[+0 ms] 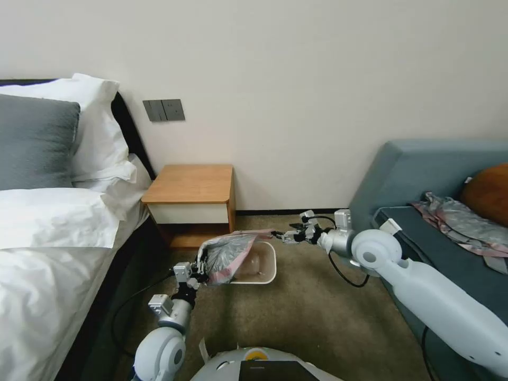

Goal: Pick up the garbage bag from the table and place it over the trash can.

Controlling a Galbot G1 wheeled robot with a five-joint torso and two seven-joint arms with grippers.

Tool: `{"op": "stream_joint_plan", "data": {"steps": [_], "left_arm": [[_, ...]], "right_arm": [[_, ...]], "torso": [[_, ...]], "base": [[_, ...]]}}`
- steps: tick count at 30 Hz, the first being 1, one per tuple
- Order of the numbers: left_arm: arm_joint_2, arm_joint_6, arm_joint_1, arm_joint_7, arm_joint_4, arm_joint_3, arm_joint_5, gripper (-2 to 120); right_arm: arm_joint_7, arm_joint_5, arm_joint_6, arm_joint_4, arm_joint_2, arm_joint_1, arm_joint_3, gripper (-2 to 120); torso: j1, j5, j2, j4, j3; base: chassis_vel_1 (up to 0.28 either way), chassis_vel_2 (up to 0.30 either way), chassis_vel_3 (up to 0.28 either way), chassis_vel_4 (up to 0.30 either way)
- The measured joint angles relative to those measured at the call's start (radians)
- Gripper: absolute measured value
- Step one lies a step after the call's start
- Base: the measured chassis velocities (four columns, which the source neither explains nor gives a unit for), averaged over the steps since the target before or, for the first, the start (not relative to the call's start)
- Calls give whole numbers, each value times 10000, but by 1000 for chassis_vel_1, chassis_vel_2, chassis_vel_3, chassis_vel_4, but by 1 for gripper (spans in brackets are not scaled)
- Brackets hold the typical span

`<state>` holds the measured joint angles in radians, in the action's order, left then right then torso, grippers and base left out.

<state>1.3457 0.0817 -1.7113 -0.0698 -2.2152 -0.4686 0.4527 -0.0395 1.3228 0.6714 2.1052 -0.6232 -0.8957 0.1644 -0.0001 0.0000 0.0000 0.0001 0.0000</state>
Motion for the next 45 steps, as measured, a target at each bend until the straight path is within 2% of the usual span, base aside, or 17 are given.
{"op": "stream_joint_plan", "data": {"steps": [4, 9, 11, 12, 15, 19, 20, 23, 27, 31, 38, 45], "left_arm": [[-8, -45, 17, 70, 55, 31, -56, 5], [-18, -59, 57, 126, 121, 97, -94, 5], [-10, -64, 82, 117, 158, 135, -122, 5], [-10, -64, 82, 117, 158, 135, -122, 5], [21, -107, 154, 0, 238, 147, -170, 5], [22, -164, 203, -47, 273, 120, -234, 5], [16, -179, 221, -62, 273, 99, -251, 5], [18, -202, 244, -113, 250, 50, -310, 5], [38, -226, 249, -141, 198, 15, -370, 5], [79, -227, 218, -157, 36, -40, -407, 5], [124, -227, 50, -159, -261, -184, -460, 5], [177, -226, -82, -138, -418, -272, -543, 5]], "right_arm": [[130, 664, 6, 258, 2, -407, 459, 100], [-432, 2082, 113, 580, -39, -703, 1029, 100], [-1134, 2958, 202, 784, -70, -780, 1267, 100], [-1134, 2958, 202, 784, -70, -780, 1267, 100], [-2416, 4314, 347, 1474, -40, -1026, 1872, 100], [-3123, 4897, 258, 2086, 33, -1105, 2088, 100], [-3811, 5403, 127, 2482, 26, -1044, 2100, 100], [-5324, 6784, -168, 3133, -211, -711, 1814, 100], [-5899, 7211, -544, 3439, -477, -573, 1234, 100], [-6787, 7346, -960, 3699, -1052, -353, 75, 100], [-7354, 6820, -1600, 3583, -1896, 42, -1324, 100], [-7401, 6267, -1714, 3328, -2416, 47, -1955, 99]], "torso": [[0, 0, 0, -2, 0], [0, 0, 0, 0, 0], [0, 0, 0, -1, 0], [0, 0, 0, -1, 0], [0, 0, 0, -2, 0], [0, -3, 0, -3, 0], [0, -1, 1, -3, 0], [0, -1, 0, 0, 0], [0, -2, 0, 0, 0], [1, -2, 0, -1, 0], [1, -2, 0, 0, 0], [1, -1, 0, -1, 0]], "base": [[0, 0, 0, 0], [0, 0, 0, 0], [0, 0, 0, 0], [0, 0, 0, 0], [0, 0, 0, 0], [0, 0, 0, 0], [0, 0, 0, 0], [0, 0, 0, 0], [0, 0, 0, 0], [0, 0, 0, 0], [0, 0, 0, 0], [0, 0, 0, 0]]}}
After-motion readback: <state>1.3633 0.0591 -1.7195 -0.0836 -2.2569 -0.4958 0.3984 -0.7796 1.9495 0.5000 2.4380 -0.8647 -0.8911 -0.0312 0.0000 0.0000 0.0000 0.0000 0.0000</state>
